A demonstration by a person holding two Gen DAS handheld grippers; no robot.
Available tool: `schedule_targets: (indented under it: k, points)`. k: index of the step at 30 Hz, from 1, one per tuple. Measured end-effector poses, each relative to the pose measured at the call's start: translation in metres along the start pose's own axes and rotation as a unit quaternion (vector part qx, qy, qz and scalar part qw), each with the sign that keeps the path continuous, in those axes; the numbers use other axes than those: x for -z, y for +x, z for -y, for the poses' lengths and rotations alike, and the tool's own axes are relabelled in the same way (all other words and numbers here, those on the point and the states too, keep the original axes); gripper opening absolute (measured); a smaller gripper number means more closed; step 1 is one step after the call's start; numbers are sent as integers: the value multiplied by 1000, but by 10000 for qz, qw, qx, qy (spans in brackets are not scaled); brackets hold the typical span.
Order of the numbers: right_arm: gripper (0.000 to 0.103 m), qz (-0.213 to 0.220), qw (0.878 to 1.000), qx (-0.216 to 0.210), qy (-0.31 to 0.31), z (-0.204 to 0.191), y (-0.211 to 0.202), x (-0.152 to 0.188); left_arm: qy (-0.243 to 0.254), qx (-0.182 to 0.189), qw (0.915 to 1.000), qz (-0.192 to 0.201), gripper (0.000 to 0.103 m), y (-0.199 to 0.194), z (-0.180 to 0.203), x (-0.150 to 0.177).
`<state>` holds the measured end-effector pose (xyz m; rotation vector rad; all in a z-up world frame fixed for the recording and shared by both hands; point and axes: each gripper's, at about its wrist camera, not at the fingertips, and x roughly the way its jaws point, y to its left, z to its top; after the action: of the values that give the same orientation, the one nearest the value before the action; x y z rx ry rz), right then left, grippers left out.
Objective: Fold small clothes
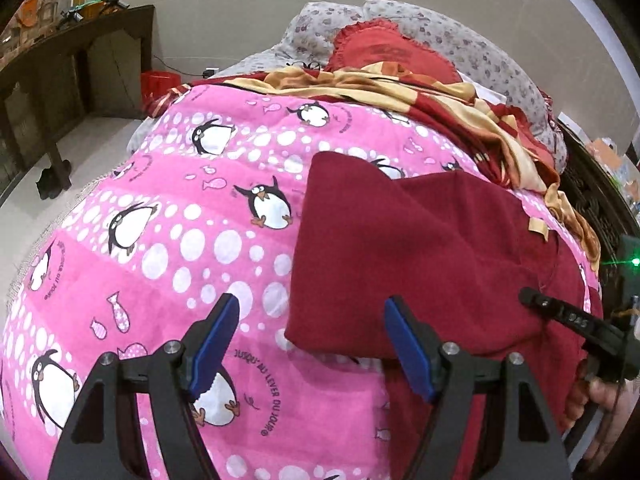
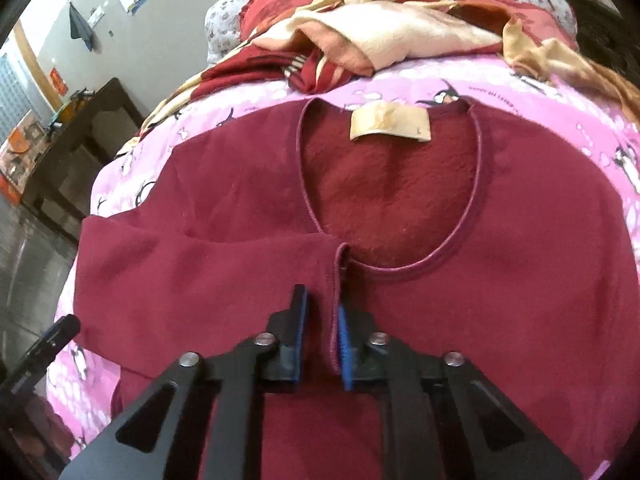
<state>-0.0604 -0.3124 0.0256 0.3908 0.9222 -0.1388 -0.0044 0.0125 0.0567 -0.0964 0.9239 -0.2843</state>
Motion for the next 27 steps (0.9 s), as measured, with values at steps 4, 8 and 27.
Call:
schedule_targets:
  k: [4, 8, 27]
  points:
    - [18, 303, 9993, -211, 108, 7, -25, 1, -6, 20, 10000, 16, 78, -1, 3, -2]
    - [18, 734, 9968, -102, 304, 25, -65, 6, 28, 70, 10000, 26, 78, -1, 8, -2]
    - [47, 184, 9979, 72, 611, 49, -41, 33, 152, 1, 9999, -75, 78, 3, 19, 5]
